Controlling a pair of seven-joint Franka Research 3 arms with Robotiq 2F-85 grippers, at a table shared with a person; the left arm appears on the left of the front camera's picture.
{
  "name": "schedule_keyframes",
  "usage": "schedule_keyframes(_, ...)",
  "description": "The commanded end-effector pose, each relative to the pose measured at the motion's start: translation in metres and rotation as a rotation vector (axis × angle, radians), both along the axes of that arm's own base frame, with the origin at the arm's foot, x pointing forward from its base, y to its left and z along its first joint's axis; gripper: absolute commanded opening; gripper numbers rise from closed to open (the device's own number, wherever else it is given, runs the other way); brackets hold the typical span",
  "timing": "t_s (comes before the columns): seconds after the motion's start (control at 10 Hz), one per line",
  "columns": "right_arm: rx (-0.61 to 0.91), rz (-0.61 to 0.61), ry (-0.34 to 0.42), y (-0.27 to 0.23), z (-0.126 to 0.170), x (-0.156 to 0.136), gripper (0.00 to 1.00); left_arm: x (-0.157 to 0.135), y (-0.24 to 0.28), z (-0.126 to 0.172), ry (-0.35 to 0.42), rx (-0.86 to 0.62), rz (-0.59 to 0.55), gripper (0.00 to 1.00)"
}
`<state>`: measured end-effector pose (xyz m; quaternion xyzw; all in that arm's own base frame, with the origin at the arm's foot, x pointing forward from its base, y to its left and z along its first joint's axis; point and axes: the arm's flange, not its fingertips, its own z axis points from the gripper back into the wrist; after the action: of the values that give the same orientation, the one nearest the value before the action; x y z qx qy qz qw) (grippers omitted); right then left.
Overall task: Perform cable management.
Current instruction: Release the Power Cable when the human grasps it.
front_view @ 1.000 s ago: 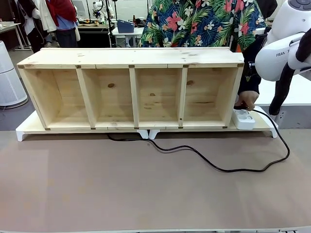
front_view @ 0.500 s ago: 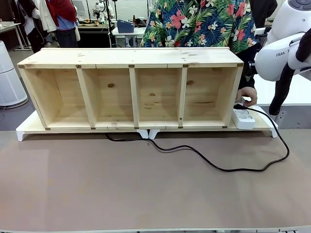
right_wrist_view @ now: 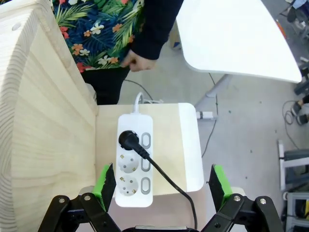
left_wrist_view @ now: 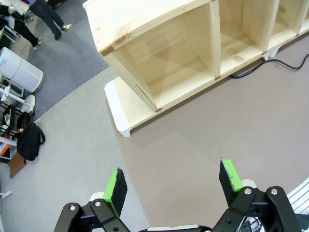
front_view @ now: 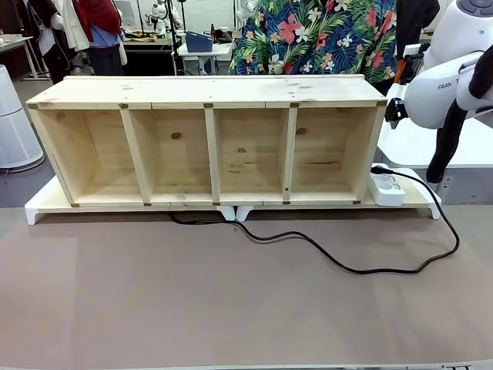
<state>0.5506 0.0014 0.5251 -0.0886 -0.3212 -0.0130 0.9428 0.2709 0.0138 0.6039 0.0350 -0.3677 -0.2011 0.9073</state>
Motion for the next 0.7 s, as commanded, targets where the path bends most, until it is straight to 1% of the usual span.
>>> schedule_keyframes(0.0,-0.001,-0.003,0.008,0.0000,-0.0004,-0.0005,1.00,0.0002,-0.0004,0.0003,-0.003,-0.010,0.008,1.00)
schedule_keyframes(0.6,-0.001,-0.003,0.008,0.0000,-0.0004,-0.0005,1.00,0.0002,-0.0004,0.0003,-0.003,-0.010,0.008,1.00)
